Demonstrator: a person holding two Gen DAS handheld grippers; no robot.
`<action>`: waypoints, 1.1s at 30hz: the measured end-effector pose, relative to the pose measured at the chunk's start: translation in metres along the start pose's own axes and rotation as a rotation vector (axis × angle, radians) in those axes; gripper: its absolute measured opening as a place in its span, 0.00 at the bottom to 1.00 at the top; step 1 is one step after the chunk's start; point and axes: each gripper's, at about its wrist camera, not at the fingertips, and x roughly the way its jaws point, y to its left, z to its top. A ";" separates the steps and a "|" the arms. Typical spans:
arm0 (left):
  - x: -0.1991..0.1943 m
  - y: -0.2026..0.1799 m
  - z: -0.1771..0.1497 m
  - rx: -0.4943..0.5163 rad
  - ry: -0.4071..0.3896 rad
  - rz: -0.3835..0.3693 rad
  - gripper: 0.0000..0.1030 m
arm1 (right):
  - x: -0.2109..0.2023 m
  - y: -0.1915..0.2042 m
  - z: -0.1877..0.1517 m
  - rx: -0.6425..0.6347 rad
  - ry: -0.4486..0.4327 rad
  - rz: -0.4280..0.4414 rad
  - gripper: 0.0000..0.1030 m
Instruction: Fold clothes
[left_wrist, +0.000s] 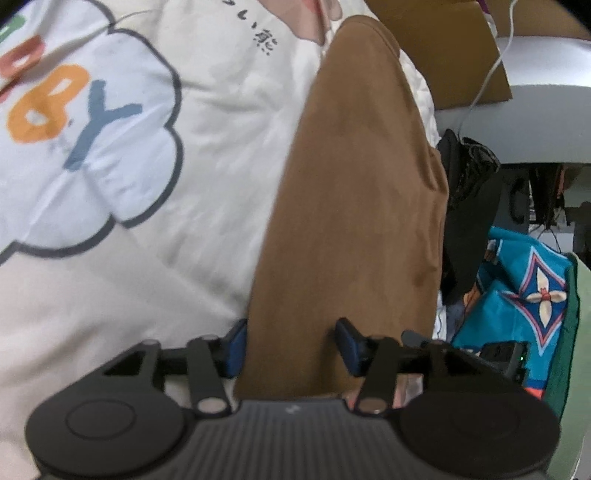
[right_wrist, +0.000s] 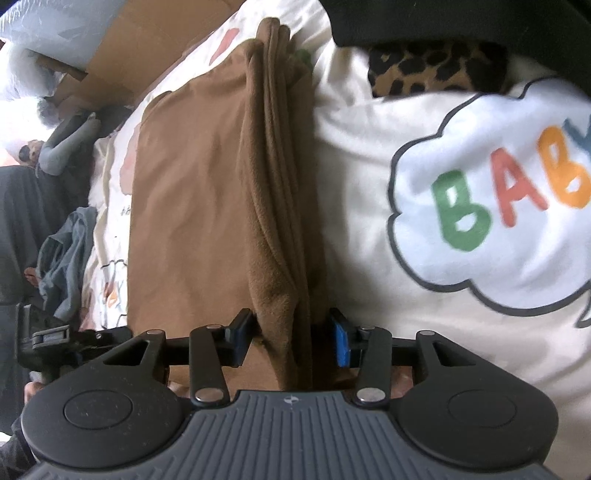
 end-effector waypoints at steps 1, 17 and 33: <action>0.001 0.000 0.000 0.001 0.000 0.009 0.32 | 0.002 -0.002 0.000 0.014 0.000 0.010 0.46; -0.044 -0.004 -0.004 -0.063 -0.041 -0.036 0.08 | -0.010 0.020 -0.011 0.028 0.013 0.121 0.15; -0.071 0.009 -0.017 -0.043 0.015 0.078 0.08 | 0.008 0.042 -0.041 -0.087 0.275 0.135 0.15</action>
